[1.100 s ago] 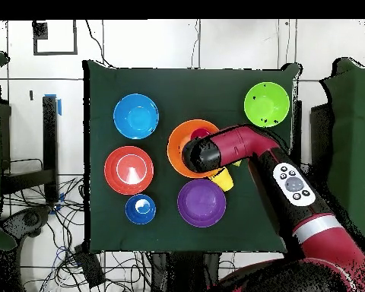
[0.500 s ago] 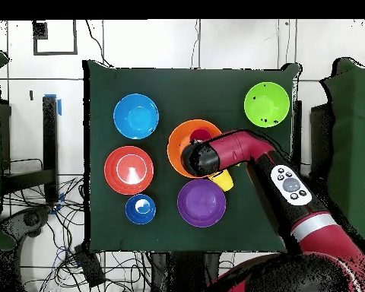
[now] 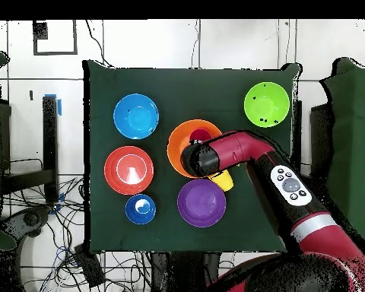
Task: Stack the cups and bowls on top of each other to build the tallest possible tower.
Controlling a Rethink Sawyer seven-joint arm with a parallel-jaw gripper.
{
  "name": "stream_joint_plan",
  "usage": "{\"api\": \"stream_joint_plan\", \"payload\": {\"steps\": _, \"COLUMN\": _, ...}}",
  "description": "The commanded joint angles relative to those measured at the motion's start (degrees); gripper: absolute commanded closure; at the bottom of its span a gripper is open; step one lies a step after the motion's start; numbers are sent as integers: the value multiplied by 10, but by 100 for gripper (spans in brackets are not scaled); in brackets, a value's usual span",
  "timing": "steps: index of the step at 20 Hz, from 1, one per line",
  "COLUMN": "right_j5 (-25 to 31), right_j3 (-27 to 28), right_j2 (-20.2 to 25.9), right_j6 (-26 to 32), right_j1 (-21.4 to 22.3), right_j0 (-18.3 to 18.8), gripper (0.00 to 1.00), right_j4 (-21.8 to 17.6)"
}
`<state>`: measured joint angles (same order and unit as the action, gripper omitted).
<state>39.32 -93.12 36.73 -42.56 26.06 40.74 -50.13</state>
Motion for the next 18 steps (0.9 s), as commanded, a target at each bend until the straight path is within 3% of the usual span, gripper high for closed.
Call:
{"api": "stream_joint_plan", "payload": {"steps": 1, "right_j5": -8, "right_j3": -31, "right_j2": -17, "right_j6": 5, "right_j1": 9, "right_j0": -7, "gripper": 0, "right_j4": -19}}
{"api": "stream_joint_plan", "payload": {"steps": 18, "right_j5": 11, "right_j3": -44, "right_j2": -8, "right_j6": 15, "right_j1": 45, "right_j0": -1, "gripper": 0, "right_j4": -4}}
